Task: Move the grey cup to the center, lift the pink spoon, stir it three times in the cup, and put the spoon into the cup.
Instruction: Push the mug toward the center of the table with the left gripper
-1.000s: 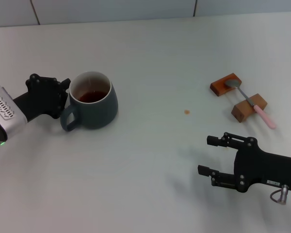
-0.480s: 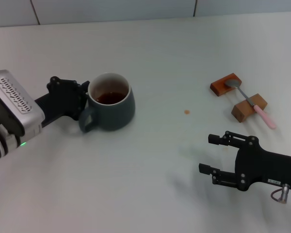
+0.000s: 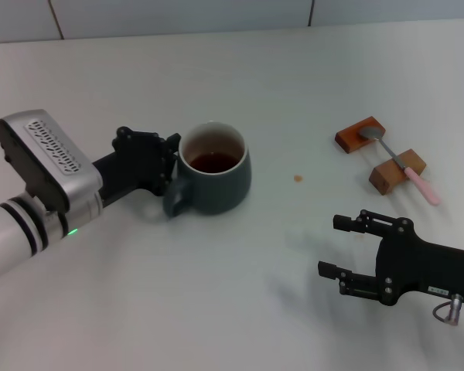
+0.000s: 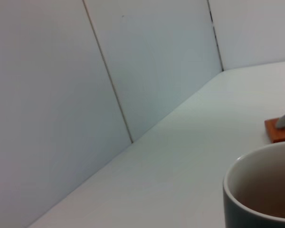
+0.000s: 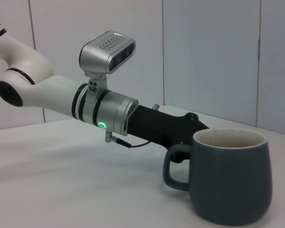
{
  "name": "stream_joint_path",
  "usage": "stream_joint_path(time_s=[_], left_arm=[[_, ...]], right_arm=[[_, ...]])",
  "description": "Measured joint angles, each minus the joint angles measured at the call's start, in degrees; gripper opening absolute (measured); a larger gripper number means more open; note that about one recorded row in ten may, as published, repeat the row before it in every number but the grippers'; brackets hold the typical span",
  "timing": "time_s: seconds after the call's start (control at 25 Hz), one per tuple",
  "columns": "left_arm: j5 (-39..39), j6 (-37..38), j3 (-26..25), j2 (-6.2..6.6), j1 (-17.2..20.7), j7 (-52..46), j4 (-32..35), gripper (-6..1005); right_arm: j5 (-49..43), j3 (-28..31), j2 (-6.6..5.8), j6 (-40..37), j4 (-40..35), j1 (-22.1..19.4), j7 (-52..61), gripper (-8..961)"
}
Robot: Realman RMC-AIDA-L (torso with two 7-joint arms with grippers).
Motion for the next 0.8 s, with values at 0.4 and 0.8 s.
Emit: stream_joint_path(time_s=[0.4, 0.8], left_arm=[[0.3, -3.4, -2.8, 0.00, -1.1, 0.2, -6.5, 6], [0.4, -5.2, -4.8, 0.00, -1.1, 0.6, -10.2, 7]], right_arm=[[0.0, 0.0, 0.00, -0.2, 0.0, -0.1, -0.1, 732], [0.0, -0.2, 0.00, -0.4, 0.2, -0.2, -0.2, 732]])
